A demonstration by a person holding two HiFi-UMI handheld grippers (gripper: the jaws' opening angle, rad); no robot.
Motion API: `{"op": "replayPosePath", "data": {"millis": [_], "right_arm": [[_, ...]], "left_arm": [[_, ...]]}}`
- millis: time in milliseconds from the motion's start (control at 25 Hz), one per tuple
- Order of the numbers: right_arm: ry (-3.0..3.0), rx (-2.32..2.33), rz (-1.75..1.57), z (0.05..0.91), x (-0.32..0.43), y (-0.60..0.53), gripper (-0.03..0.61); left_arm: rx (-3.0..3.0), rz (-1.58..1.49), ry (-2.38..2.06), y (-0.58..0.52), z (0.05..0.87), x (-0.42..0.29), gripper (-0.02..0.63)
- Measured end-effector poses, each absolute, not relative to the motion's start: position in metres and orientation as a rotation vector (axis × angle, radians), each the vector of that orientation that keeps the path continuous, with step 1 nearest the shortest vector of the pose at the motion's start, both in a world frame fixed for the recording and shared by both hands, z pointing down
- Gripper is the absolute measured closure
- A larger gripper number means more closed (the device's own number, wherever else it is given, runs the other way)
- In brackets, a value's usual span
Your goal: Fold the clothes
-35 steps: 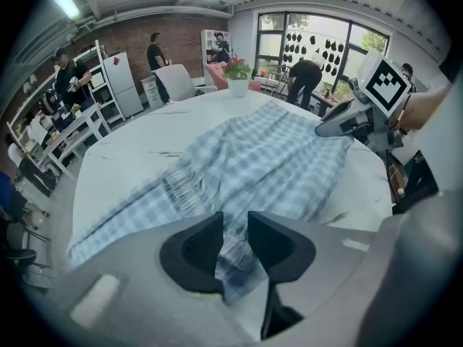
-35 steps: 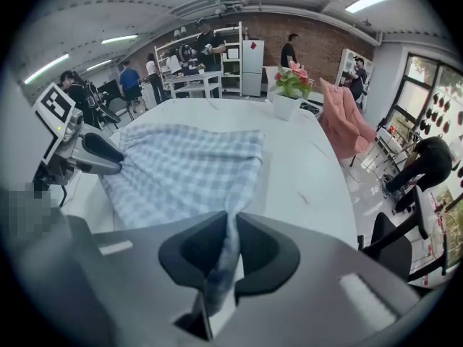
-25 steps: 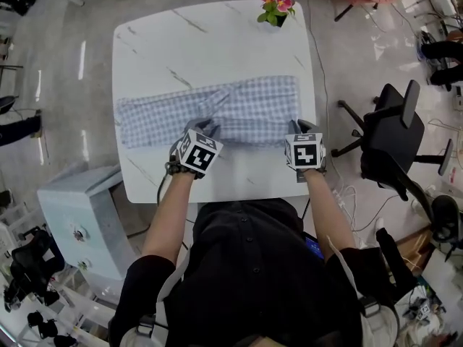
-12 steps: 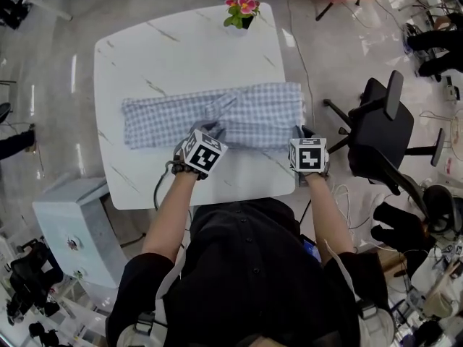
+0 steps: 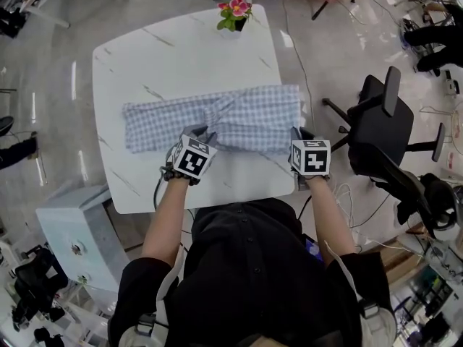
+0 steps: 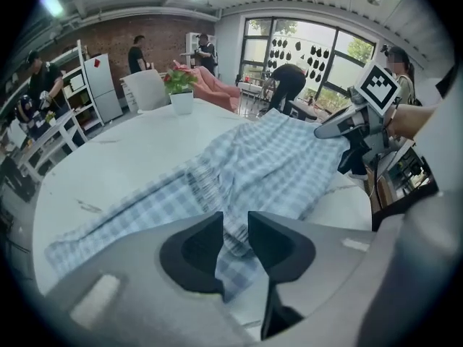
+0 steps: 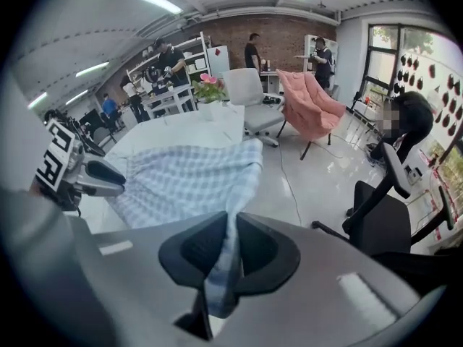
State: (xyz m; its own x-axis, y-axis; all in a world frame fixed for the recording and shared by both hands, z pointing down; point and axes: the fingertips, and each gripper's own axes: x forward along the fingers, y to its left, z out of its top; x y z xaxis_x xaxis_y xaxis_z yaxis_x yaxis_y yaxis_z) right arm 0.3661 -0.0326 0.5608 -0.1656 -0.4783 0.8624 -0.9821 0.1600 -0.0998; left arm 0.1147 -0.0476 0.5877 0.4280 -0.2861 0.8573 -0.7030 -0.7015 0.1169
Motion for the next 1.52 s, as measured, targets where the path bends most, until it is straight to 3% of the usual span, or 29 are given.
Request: {"op": "replayPosePath", "data": {"millis": [480, 1080, 1520], "right_arm": [[-1.882, 1.389, 0.747, 0.476, 0.261, -0.057, 0.537], [-2.023, 1.318, 0.610, 0.434, 0.041, -0.080, 0.538], [-2.143, 1.329, 0.737, 0.426, -0.104, -0.106, 0.538]], "left_arm": [[2.329, 1.021, -0.697, -0.054, 0.578, 0.102, 0.508], [2.269, 1.006, -0.885, -0.042, 0.543, -0.135, 0.509], [2.214, 0.930, -0.908, -0.017, 0.535, -0.251, 0.511]]}}
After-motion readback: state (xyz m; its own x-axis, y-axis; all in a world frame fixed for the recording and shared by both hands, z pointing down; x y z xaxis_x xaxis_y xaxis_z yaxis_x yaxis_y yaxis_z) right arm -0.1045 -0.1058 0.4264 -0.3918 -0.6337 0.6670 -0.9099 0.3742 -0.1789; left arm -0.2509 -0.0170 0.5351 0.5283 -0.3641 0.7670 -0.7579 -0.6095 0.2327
